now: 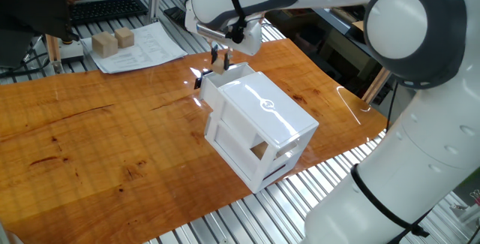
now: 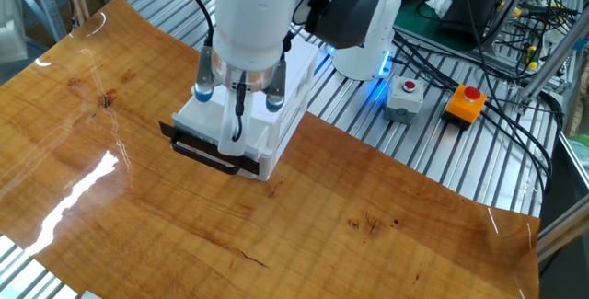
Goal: Put things in the drawer
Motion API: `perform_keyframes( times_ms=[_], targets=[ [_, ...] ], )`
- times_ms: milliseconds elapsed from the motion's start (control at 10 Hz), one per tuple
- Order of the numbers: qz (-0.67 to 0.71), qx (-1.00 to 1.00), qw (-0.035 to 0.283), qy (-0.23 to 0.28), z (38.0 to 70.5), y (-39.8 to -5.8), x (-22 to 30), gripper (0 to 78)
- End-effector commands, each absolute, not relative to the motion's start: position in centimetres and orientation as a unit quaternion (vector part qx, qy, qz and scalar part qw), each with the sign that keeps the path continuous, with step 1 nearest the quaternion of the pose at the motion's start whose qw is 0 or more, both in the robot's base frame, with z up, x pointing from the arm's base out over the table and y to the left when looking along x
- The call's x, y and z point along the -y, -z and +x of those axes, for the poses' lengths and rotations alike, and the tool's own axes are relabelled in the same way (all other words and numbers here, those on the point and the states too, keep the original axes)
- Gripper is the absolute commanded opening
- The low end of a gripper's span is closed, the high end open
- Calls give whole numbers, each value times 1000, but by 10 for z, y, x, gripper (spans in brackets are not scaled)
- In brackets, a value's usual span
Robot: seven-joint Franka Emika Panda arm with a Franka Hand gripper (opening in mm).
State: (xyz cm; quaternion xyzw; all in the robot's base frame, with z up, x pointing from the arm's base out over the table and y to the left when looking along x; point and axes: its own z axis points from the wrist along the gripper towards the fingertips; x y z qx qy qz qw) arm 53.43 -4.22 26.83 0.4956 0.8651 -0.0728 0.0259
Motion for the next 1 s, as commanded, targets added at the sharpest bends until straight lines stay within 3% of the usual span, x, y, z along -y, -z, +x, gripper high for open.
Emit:
perform_keyframes(
  times_ms=[100,700,800,1000],
  targets=[
    [510,-857,31,75,528,-263,44,12],
    [503,-859,28,89,523,-260,44,12],
    [501,-860,30,97,523,-260,44,775],
    [501,-860,30,97,523,-260,44,775]
  ],
)
